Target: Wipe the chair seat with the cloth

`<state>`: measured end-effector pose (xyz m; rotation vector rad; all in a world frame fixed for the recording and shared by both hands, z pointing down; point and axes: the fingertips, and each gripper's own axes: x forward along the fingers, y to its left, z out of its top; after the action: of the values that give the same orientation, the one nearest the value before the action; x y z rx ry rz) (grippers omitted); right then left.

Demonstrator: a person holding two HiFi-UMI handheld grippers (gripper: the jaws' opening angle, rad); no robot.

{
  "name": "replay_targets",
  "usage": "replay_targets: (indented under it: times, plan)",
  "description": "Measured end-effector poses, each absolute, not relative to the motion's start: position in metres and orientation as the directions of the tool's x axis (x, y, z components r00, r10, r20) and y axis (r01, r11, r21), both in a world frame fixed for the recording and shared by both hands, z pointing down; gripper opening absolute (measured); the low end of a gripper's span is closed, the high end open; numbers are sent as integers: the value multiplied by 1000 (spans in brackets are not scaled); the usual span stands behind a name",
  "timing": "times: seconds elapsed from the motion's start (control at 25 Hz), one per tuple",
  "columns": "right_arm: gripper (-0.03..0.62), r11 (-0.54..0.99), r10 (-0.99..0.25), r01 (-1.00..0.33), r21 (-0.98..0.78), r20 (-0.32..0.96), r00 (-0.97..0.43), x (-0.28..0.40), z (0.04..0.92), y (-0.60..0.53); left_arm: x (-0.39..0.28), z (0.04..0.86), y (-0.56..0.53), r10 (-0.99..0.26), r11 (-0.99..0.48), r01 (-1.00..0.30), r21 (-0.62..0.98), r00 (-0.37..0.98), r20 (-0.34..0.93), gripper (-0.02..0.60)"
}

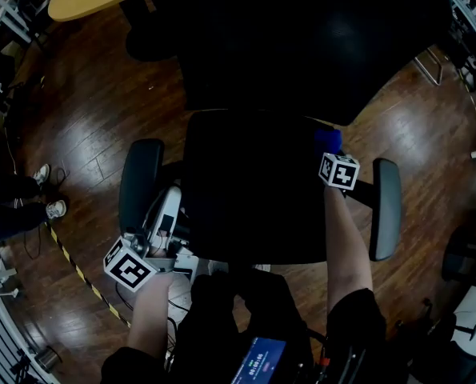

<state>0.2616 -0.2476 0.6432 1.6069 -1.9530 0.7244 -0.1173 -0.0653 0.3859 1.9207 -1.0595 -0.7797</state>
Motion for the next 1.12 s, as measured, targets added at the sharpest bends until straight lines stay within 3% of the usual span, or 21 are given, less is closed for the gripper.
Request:
replay_targets:
  times: [0.2,0.32,0.44,0.6,0.76,0.96,1.12]
  plan:
    - [74,165,-723,-982,-89,667,-182,266,639,-246,-114,384,-63,-875,-342,-384,857,464,-141,-8]
    - [75,220,-735,-971,-89,640,-225,235,624,-249,-116,381,-61,-878,-345,-384,857,455,-149,-8]
    - [75,385,-710,-912,-140,587,-389,136,609,-251,-119,378,-63,-879,-352,-376,857,448,-165,-8]
    - [75,589,-572,-769,-250,542,-615,-27,608,-225,-120,376,-61,-874,-361,-373,855,455,-171,-8]
    - [75,672,-426,-668,-320,570,-702,-119,639,-184,-123,376,-61,-881,-354,-376,856,441,-171,-8]
    - [77,689,-458,-680,-249,577,-676,-115,652,-184,-130,370,-61,-879,-366,-373,852,439,-185,-8]
    - [77,627,-505,-752,-205,627,-593,-54,666,-192,-131,373,-60,-879,-362,-378,852,442,-177,-8]
